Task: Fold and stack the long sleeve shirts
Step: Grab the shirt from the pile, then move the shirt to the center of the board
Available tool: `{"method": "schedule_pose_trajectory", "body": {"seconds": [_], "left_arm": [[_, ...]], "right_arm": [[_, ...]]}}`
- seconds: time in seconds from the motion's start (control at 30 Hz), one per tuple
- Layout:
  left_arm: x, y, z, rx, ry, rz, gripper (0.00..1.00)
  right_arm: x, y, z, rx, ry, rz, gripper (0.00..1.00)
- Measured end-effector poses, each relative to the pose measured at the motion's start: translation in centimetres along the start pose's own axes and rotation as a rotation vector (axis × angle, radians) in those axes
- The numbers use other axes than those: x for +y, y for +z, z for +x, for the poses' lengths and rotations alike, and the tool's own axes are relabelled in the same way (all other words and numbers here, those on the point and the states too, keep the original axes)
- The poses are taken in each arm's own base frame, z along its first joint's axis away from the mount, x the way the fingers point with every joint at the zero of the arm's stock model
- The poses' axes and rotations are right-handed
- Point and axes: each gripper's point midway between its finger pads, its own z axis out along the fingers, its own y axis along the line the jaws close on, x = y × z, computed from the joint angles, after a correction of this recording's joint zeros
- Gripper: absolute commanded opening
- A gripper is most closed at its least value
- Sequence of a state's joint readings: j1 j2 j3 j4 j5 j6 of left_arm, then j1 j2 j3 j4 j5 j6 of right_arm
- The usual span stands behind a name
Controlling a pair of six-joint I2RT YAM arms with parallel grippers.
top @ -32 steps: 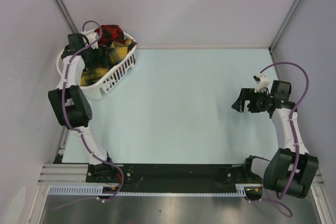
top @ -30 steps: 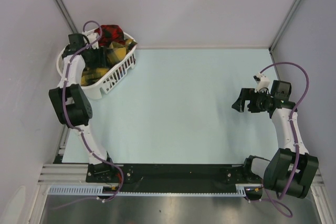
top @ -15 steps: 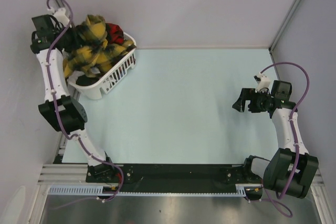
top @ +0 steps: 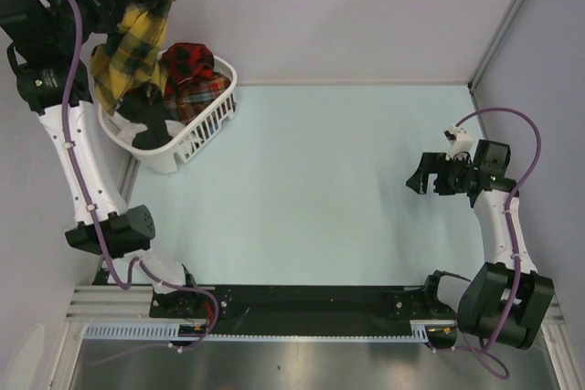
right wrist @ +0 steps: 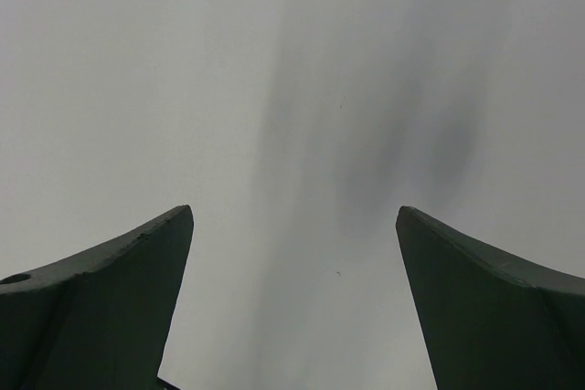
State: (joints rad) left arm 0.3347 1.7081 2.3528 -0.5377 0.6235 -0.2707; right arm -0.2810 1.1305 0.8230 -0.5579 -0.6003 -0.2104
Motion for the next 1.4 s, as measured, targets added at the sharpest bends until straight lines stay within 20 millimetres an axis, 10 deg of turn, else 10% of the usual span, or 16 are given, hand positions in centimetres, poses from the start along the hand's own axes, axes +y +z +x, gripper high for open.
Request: {"method": "schedule_pose_trajectory", "body": {"seconds": [0.2,0.47,0.57,0.6,0.67,0.83,0.93,1.13,1.4], "left_arm": [[-9.3,0.6,-1.0,-0.042,0.029,0.226,0.0],[-27.6,-1.7,5.8,0.099,0.074,0.689,0.02],[-31.8,-4.0,10.2,0.225,0.055,0.874,0.55],[-32.0,-4.3,11.6,0.264,0.047,0.911,0.99],[-30.0,-4.7,15.2,0.351,0.003,0.921,0.99],[-13.9,-4.7,28.4,0.624,-0.152,0.567,0.99],[-8.2,-7.7,34.9,0.767,-0.204,0.406,0.99],[-13.3,-13.3,40.6,0.906,0.046,0.574,0.99],[-16.3,-17.6,47.2,1.04,0.311,0.75,0.99]], "right_arm": [[0.0,-0.2,-0.2,-0.01,-0.006,0.004,1.0],[-0.4,-0.5,-0.4,-0.017,0.013,0.013,1.0],[-0.8,-0.9,-1.2,-0.036,0.03,0.017,1.0],[-0.9,-1.1,-1.5,-0.042,0.034,0.018,1.0],[-1.2,-1.5,-2.2,-0.056,0.036,0.018,1.0],[-0.9,-2.7,-3.7,-0.067,0.002,-0.002,1.0],[-0.7,-2.7,-3.4,-0.047,-0.017,-0.028,1.0],[1.1,-0.9,-0.6,0.074,-0.026,-0.131,0.99],[9.5,1.9,2.1,0.202,-0.18,-0.364,0.99]]}}
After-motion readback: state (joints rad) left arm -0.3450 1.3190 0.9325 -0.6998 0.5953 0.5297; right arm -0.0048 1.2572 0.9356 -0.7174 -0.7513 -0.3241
